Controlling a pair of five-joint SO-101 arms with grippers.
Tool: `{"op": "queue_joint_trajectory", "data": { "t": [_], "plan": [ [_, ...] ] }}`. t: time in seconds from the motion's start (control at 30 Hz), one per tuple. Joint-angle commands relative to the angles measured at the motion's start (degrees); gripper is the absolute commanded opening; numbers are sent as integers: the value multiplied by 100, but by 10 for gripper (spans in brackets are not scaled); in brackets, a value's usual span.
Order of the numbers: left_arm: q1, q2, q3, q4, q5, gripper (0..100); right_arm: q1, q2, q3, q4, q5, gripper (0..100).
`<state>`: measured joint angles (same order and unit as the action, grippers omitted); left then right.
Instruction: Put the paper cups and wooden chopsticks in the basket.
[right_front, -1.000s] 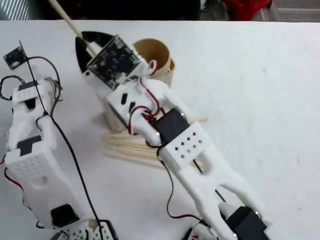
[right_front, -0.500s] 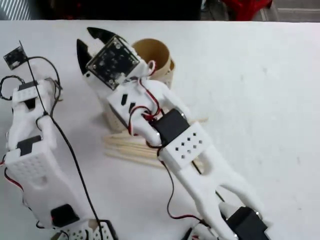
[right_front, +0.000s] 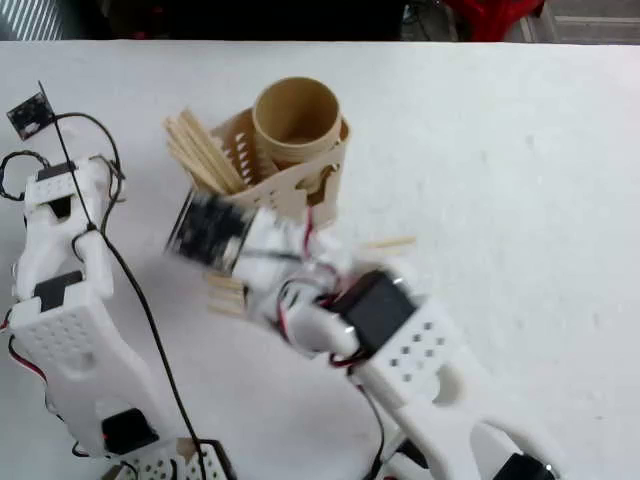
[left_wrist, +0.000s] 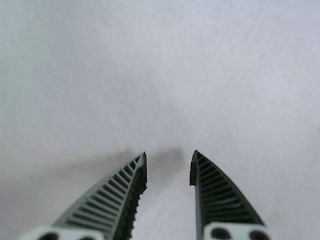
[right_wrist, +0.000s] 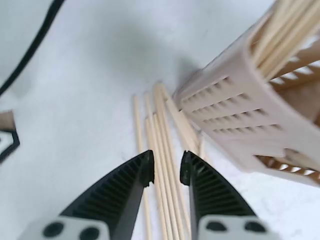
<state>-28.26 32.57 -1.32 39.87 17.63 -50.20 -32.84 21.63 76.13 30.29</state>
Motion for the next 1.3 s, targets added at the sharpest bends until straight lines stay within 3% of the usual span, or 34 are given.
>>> {"op": "queue_joint_trajectory", "data": {
  "t": [0.0, 0.23, 0.5, 0.73, 1.0, 1.27],
  "plan": [
    [163, -48, -316, -18, 18, 161, -75, -136, 1574, -954, 545, 101],
    [171, -48, -308, -18, 18, 161, 75, -92, 3499, -2756, 844, 101],
    [171, -48, -299, -18, 18, 161, 303, 1490, 3543, -3705, 862, 101],
    [171, -48, -299, -9, 18, 161, 655, 2484, 2884, -3705, 862, 98],
    [180, -48, -299, -9, 18, 161, 734, 2501, 2866, -3705, 818, 14],
    [426, -48, -527, -9, -246, 158, 743, 2501, 2866, -3697, 818, 26]
  ]
}}
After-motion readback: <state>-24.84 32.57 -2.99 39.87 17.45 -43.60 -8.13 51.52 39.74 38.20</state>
